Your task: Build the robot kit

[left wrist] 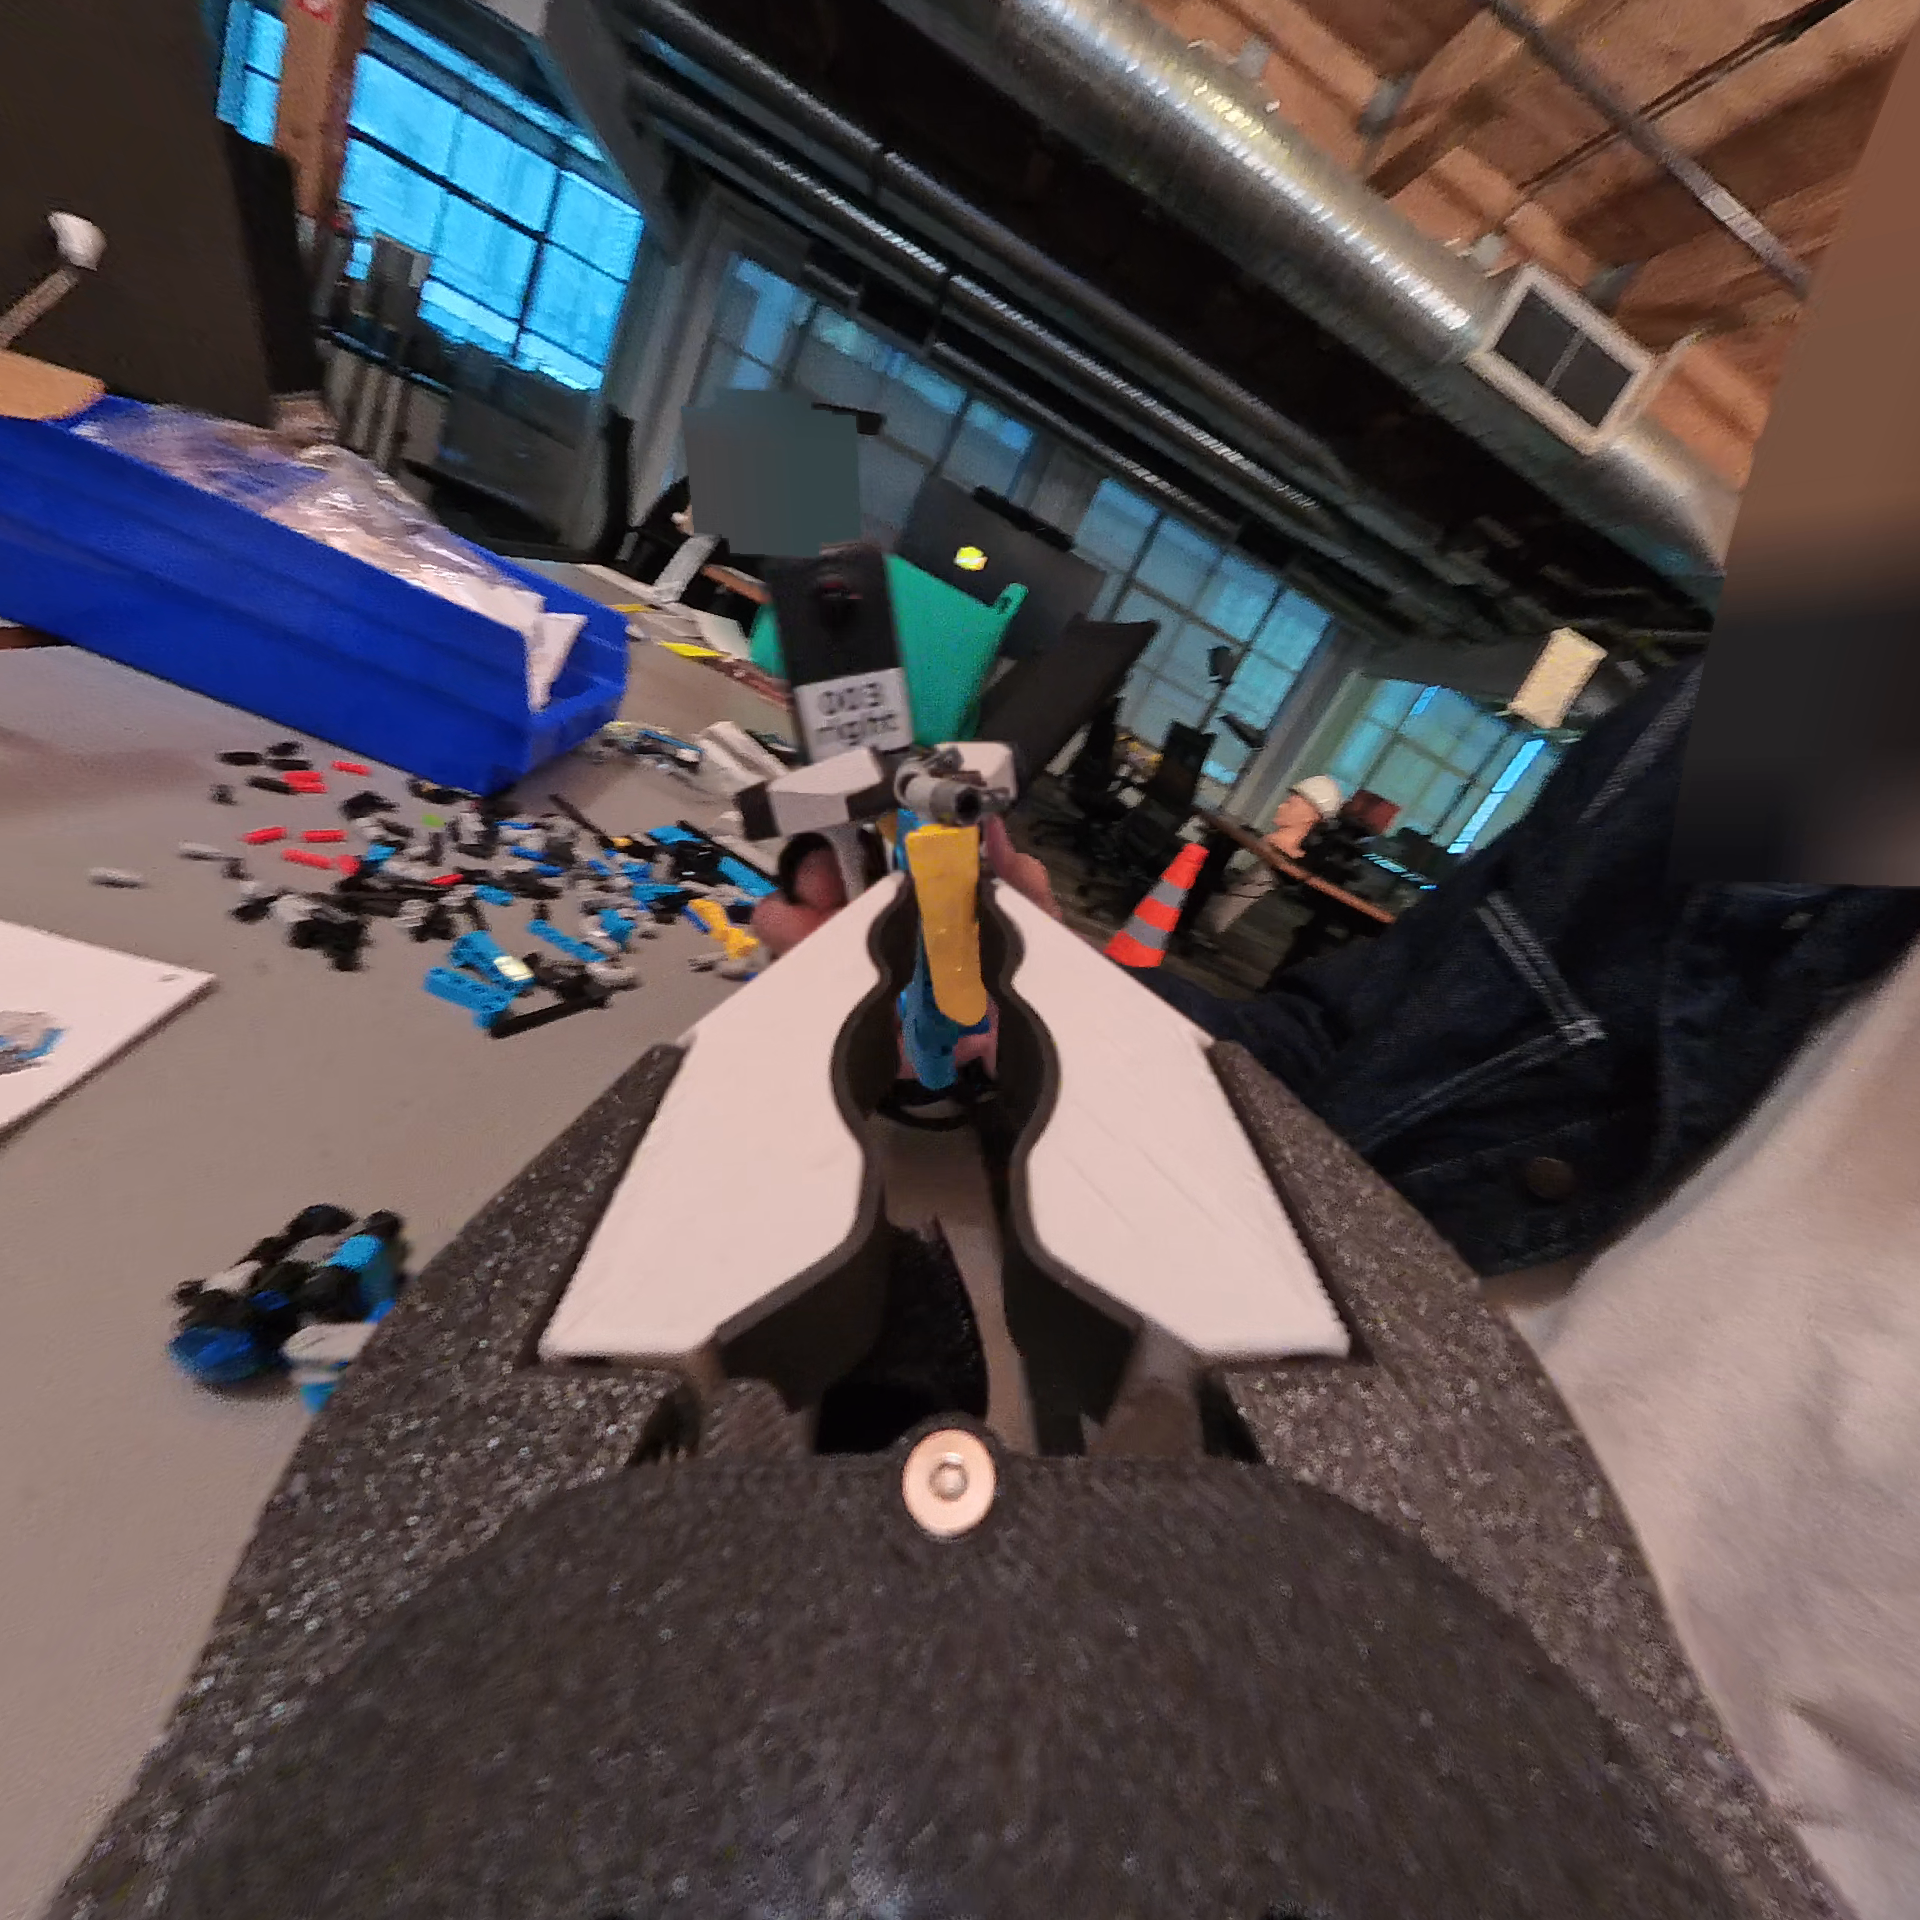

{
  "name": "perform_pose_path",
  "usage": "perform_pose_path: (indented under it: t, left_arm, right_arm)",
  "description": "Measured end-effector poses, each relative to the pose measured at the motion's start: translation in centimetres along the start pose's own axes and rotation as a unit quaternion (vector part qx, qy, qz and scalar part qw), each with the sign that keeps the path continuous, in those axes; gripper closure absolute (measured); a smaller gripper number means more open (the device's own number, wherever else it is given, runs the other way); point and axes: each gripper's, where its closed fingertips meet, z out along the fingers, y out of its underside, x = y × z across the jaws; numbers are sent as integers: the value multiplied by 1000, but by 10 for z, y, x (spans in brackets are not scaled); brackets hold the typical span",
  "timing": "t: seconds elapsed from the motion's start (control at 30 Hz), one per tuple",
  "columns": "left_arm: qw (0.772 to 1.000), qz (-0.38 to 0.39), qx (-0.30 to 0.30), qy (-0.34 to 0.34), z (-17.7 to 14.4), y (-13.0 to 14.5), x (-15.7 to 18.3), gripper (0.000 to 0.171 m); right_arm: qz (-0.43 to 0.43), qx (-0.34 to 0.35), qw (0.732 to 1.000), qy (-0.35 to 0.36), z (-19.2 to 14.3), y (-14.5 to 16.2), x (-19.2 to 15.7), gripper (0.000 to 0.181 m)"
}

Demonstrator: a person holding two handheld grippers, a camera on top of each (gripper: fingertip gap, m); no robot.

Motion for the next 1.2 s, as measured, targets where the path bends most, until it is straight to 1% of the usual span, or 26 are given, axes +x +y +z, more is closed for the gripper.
perform_pose_path:
  t: [0.13,0.2,0.23,0.3,0.33,0.37,0.4,0.43,0.53,0.63,0.7,0.77,0.87,0.93,1.0,1.07,1.2]
  left_arm:
    - [996,-42,4,81,2,0,22,164]
    - [989,-78,10,129,1,-1,32,165]
    - [986,-91,13,138,1,-1,33,165]
    - [989,-95,23,112,1,-3,22,165]
    - [992,-94,27,86,0,-4,13,164]
    - [994,-88,31,49,-1,-5,1,160]
    - [997,-74,29,9,-2,-5,-10,144]
    - [998,-53,24,-26,-4,-5,-19,140]
    - [994,22,16,-106,-10,-8,-34,140]
    - [983,81,-26,-161,-9,2,-45,140]
    - [980,94,-42,-170,-8,7,-47,143]
    - [981,86,-51,-168,-8,10,-48,145]
    - [986,63,-67,-142,-2,19,-44,145]
    - [988,51,-65,-128,0,20,-40,145]
    - [990,46,-63,-118,-1,19,-38,152]
    - [992,29,-66,-105,0,21,-35,160]
    - [995,-32,-57,-77,-1,21,-34,160]
  right_arm:
    - [60,-3,995,-78,2,3,-17,170]
    - [73,-10,991,-111,5,6,-26,170]
    - [68,-8,992,-110,6,5,-28,170]
    - [34,-1,997,-67,4,2,-17,171]
    - [13,0,999,-33,3,1,-9,171]
    - [-23,5,1000,21,1,-2,3,171]
    - [-55,4,996,68,-3,-4,14,171]
    - [-69,-1,993,90,-5,-5,19,171]
    - [-93,-16,985,142,-9,-3,32,171]
    - [-117,-39,979,163,-5,4,35,171]
    - [-124,-43,977,171,-7,4,36,171]
    - [-115,-29,980,157,-7,0,32,171]
    - [-111,-23,981,158,-8,-2,33,171]
    - [-97,-19,984,146,-8,-2,31,171]
    - [-98,-17,985,143,-8,-3,30,171]
    - [-122,-25,980,158,-8,-2,31,171]
    - [-168,-38,968,183,-8,-1,32,171]
